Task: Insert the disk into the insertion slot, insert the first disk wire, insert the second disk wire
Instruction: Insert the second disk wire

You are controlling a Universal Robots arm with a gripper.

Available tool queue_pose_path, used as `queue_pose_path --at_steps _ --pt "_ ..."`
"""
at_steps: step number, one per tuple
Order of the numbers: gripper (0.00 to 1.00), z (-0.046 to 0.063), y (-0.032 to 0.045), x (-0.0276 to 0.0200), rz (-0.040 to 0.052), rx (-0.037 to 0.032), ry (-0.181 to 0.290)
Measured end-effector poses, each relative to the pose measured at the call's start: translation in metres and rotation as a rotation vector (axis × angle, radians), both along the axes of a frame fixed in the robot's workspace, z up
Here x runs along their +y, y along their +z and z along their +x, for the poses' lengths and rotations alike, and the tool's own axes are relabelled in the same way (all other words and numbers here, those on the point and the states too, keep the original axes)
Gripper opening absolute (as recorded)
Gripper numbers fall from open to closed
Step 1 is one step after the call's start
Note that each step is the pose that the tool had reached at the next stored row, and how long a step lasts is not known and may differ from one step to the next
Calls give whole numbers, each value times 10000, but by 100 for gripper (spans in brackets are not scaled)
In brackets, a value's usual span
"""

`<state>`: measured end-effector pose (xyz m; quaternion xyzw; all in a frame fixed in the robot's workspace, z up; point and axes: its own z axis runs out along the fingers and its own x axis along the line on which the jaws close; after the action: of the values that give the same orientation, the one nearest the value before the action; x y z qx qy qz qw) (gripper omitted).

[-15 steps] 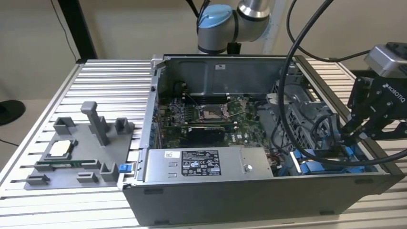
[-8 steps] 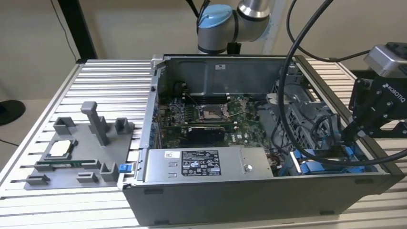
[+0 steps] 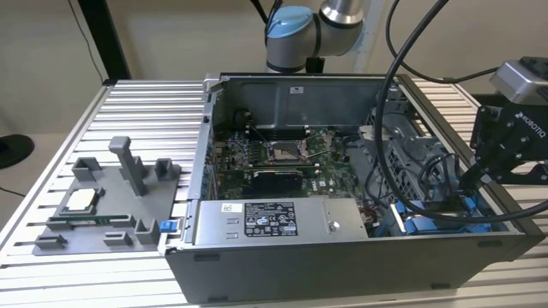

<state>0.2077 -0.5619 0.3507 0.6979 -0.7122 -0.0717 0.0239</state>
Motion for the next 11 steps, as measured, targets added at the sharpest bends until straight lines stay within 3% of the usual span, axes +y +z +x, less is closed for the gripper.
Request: queue_pose_path --at_steps 4,9,11 --pt "0 -1 16 0 -1 -1 0" --pt "0 -26 149 3 -1 -10 0" --pt "0 -78 190 8 -1 -104 0"
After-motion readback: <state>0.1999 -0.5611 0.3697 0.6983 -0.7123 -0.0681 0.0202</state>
